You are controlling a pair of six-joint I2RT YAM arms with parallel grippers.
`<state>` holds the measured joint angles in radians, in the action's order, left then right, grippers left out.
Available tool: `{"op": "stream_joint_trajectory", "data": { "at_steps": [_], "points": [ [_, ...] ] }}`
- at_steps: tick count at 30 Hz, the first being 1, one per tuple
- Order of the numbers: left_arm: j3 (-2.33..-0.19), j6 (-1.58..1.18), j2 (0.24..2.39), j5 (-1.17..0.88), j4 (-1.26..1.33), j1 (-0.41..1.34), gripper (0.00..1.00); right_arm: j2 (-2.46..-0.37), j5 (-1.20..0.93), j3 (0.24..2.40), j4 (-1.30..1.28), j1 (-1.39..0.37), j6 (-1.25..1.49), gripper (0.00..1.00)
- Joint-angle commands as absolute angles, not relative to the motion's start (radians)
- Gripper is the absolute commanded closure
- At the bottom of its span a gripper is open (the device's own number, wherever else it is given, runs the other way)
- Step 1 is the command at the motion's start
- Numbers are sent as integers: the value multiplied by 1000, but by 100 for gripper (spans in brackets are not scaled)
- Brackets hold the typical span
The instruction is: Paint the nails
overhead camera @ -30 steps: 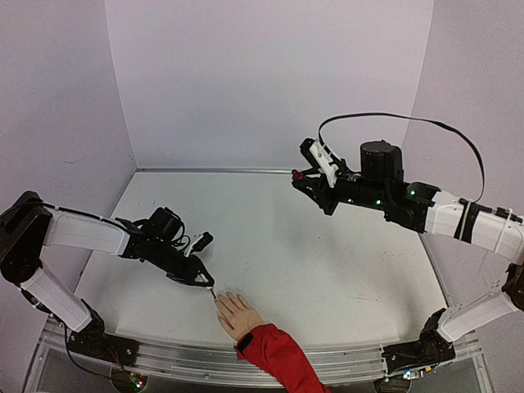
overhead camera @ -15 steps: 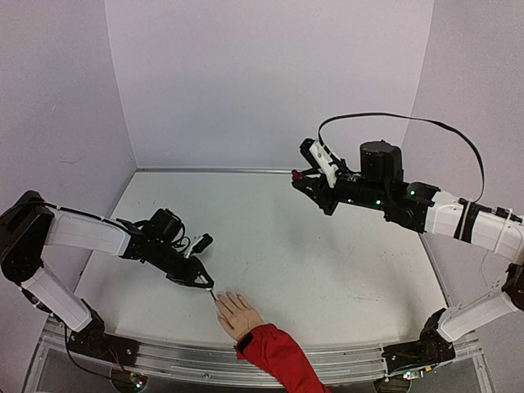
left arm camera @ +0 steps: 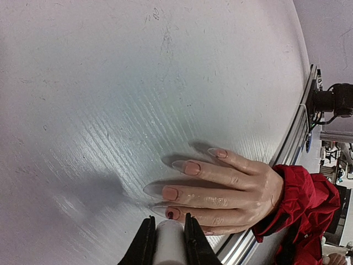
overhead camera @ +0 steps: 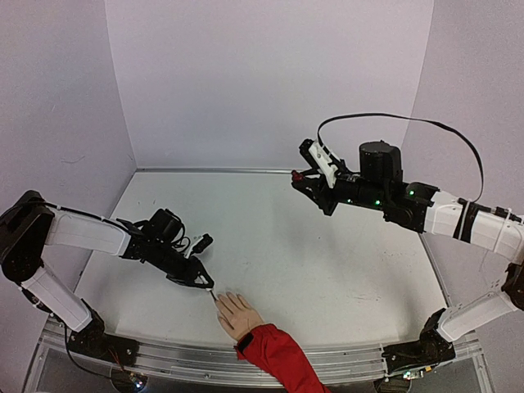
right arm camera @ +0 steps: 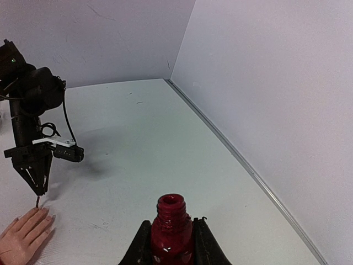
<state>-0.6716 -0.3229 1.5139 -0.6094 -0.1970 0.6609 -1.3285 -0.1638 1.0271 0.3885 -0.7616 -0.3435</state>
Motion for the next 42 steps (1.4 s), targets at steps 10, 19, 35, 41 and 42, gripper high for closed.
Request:
{"op": "stream_joint_trajectory", "data": {
  "at_steps": [10, 19, 35, 41, 42],
  "points": [
    [-666, -337, 1523, -627, -155, 660, 100, -1329, -167, 1040, 434, -756, -347, 100],
    [-664, -337, 1522, -618, -154, 660, 100, -1331, -171, 1040, 434, -756, -347, 100],
    [-678, -342, 1529, -601, -153, 660, 100, -1333, -173, 1042, 433, -756, -345, 100],
    [-677, -342, 1531, -592, -153, 660, 100, -1336, -175, 1043, 432, -755, -345, 100],
    [-678, -342, 1531, -591, -153, 660, 100, -1337, -175, 1043, 433, -755, -345, 100]
  ]
}}
